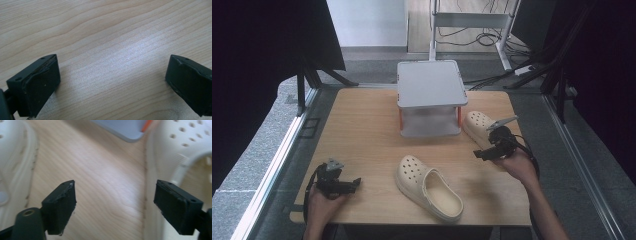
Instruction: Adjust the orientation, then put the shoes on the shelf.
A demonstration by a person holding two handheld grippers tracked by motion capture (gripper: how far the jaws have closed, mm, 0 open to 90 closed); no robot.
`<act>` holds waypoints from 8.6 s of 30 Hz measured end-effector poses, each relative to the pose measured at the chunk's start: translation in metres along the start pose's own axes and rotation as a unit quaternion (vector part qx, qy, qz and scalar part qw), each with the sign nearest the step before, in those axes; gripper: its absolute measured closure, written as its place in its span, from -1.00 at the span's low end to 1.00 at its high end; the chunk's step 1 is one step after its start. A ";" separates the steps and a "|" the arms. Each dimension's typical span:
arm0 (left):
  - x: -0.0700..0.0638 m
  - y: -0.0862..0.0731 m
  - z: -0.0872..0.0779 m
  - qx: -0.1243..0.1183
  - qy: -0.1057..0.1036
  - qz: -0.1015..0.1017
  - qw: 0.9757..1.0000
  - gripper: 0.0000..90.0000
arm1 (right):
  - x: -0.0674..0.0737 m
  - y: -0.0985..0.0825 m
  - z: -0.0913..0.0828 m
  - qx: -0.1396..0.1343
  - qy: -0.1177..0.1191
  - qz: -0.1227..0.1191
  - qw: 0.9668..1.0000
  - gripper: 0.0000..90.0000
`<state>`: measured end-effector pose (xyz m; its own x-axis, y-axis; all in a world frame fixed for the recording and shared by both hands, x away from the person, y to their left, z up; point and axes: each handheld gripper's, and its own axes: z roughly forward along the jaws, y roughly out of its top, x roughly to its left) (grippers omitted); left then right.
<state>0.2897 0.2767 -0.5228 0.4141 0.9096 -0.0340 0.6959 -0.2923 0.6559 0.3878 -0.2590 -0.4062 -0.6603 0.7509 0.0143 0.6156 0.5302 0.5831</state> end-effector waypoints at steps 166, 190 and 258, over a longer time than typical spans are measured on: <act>-0.001 0.001 0.000 0.001 0.001 -0.002 1.000 -1.00 | 0.139 0.004 0.068 0.047 0.087 -0.099 0.990 -0.07; -0.001 0.000 0.000 0.000 0.001 -0.002 1.000 -1.00 | 0.136 0.016 0.056 0.060 0.103 -0.070 0.990 0.43; 0.000 0.001 0.000 0.001 -0.001 -0.002 1.000 -1.00 | 0.085 0.188 -0.067 -0.004 0.013 0.056 0.998 0.42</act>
<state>0.2902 0.2760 -0.5224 0.4130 0.9099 -0.0380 0.6986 -0.2898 0.6542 0.4181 -0.1218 -0.2412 -0.5981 0.7950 0.1008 0.6830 0.4400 0.5830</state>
